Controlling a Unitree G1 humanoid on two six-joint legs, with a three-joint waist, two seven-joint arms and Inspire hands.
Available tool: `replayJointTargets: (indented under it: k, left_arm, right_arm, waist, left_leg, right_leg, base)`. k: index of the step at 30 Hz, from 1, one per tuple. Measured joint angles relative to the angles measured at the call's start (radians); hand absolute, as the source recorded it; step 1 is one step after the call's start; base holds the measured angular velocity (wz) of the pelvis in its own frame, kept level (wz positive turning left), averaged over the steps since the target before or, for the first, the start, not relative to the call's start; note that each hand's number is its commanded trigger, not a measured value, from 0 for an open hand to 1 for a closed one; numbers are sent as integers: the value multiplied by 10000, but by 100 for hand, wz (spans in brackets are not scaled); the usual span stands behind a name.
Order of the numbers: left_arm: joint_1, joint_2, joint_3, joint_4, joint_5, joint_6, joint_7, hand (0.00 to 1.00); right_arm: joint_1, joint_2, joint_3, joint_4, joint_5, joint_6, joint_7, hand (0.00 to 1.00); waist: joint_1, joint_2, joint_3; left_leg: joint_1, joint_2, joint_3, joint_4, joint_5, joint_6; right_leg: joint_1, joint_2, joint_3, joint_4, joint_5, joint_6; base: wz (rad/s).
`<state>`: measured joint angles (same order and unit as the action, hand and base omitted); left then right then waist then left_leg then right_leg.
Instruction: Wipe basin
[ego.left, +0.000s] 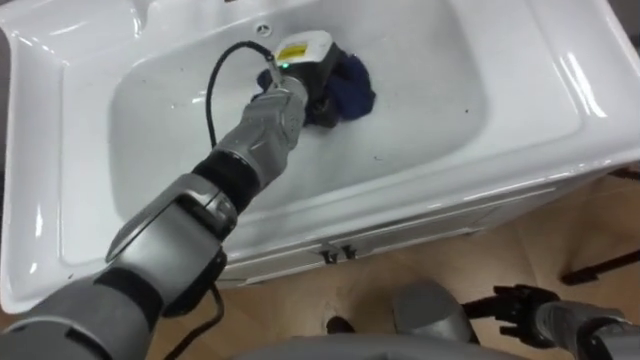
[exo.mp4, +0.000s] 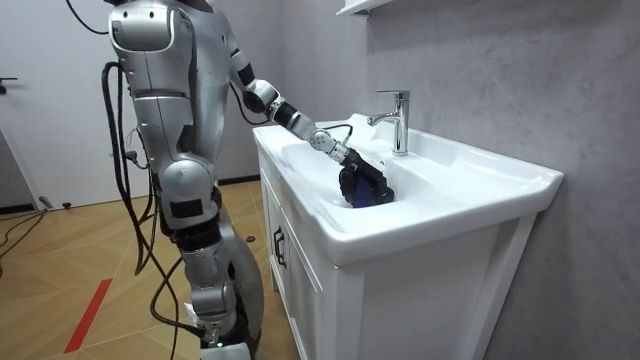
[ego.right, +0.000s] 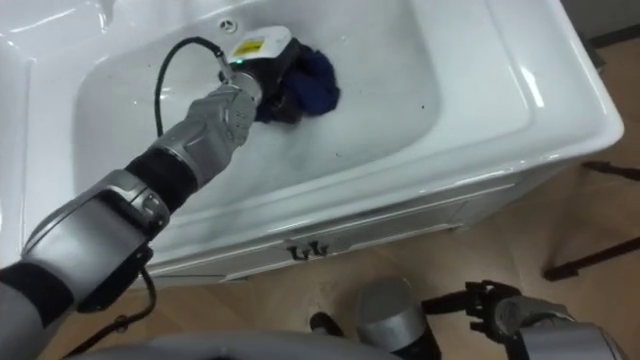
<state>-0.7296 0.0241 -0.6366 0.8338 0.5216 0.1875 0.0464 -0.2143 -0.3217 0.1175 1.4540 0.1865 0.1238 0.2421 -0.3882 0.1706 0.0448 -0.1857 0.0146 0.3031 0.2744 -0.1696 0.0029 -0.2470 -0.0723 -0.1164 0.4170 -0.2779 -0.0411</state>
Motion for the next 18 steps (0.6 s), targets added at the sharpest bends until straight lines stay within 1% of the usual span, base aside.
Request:
replayJointTargets:
  k: [2,4,6,9,10,12,13,15,18]
  left_arm:
    - [4,-2,-38,-353,-528,-1,-29,100]
    - [20,-10,-113,-762,-1044,-10,-261,100]
    - [112,-1,-375,-1501,-1469,-35,-439,100]
    - [295,-1,-526,-2098,-1783,-216,-595,100]
    - [341,1,-559,-2278,-1839,-285,-637,100]
    - [347,1,-693,-2545,-2229,-360,-730,100]
    - [347,0,-743,-2621,-2313,-378,-746,100]
    - [347,-31,-786,-2669,-2574,-773,-850,100]
    - [347,-83,-782,-2691,-2573,-1128,-1063,100]
  right_arm:
    - [3,-13,38,-41,43,-3,5,0]
    - [16,-62,80,-31,41,3,11,0]
    - [87,-74,150,-118,176,-12,28,0]
    - [107,-75,172,-192,570,-35,78,0]
    - [98,-57,202,-190,908,-56,110,0]
    - [55,-66,588,-186,1396,-209,99,0]
    - [42,-66,605,-180,1547,-259,99,0]
    - [-29,-41,817,-178,2127,-518,109,0]
    - [-110,15,1039,-133,2514,-819,126,0]
  waist:
    - [-10,1,9]
    - [-49,12,9]
    - [-77,17,13]
    - [-72,17,13]
    - [-66,20,10]
    - [-39,23,8]
    - [-29,25,7]
    - [30,23,8]
    - [115,22,9]
  left_leg:
    - [-164,-46,-53,5,23,46]
    - [-276,-100,-70,41,30,126]
    - [-496,-103,-63,169,10,195]
    - [-513,-134,-49,168,0,211]
    - [-512,-139,-22,168,-1,211]
    - [-516,-150,-19,167,-2,214]
    - [-517,-151,-20,168,-2,214]
    - [-513,-137,-21,194,-3,215]
    - [-547,-124,-58,247,-7,220]
  right_leg:
    - [-162,-36,-18,73,-20,36]
    - [-230,-134,-181,148,-56,76]
    - [-335,-184,-307,147,-62,96]
    - [-322,-238,-366,128,-78,130]
    - [-300,-250,-376,113,-78,137]
    - [-274,-278,-433,105,-76,141]
    - [-255,-284,-466,93,-76,141]
    - [-132,-272,-528,6,-73,143]
    - [-73,-276,-616,9,-71,140]
  base:
    - [14]
    - [22]
    - [19]
    - [5]
    - [0]
    - [6]
    - [10]
    - [8]
    - [7]
